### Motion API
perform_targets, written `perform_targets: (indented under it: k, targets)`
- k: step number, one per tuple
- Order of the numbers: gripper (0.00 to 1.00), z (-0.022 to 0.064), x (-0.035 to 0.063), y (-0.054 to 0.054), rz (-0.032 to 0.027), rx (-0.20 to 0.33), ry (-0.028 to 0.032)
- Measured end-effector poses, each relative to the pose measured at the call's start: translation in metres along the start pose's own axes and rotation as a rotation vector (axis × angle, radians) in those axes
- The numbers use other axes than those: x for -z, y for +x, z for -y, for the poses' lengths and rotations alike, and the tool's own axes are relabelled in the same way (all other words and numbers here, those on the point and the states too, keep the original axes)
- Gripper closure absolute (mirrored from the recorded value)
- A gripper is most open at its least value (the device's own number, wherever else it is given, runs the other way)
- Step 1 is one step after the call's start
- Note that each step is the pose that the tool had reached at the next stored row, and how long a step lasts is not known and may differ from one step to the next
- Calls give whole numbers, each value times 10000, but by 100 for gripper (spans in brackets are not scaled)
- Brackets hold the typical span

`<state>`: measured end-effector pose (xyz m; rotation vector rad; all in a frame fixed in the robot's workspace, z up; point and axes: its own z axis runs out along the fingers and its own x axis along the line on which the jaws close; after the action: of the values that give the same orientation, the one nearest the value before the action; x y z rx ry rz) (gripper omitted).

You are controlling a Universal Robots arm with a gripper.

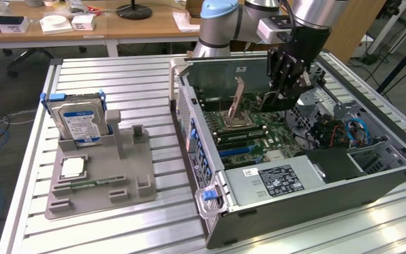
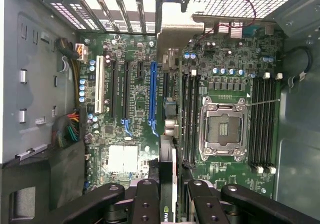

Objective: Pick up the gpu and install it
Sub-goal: 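Insert the gpu into the slot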

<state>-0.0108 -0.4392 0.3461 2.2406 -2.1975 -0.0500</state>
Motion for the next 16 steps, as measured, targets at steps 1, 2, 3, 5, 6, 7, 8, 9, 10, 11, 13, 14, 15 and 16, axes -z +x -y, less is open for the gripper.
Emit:
perform_targets:
  k: [1, 2, 3, 5, 6, 7, 8, 9, 10, 11, 13, 14, 15, 16]
  targets:
    - [73, -1, -4, 2, -1, 0, 0]
    - [73, -3, -7, 4, -2, -1, 0]
    - [73, -4, -10, 6, -2, 0, -1]
    - [73, -6, -19, 10, 0, 0, 0]
    - [73, -7, -23, 13, 0, 0, 0]
    - [73, -8, -28, 15, 1, 0, 0]
    - [73, -9, -35, 17, 2, 0, 0]
    - [73, -12, -41, 19, 1, -2, 0]
    - [73, -14, -45, 21, 0, -1, 0]
    - [73, -14, -50, 23, -1, 0, -1]
    - [73, -17, -58, 28, -1, 0, -1]
    - [73, -18, -63, 30, 0, 0, 0]
    - [73, -19, -67, 32, -1, 0, -1]
    - [73, -22, -70, 34, -2, -1, -1]
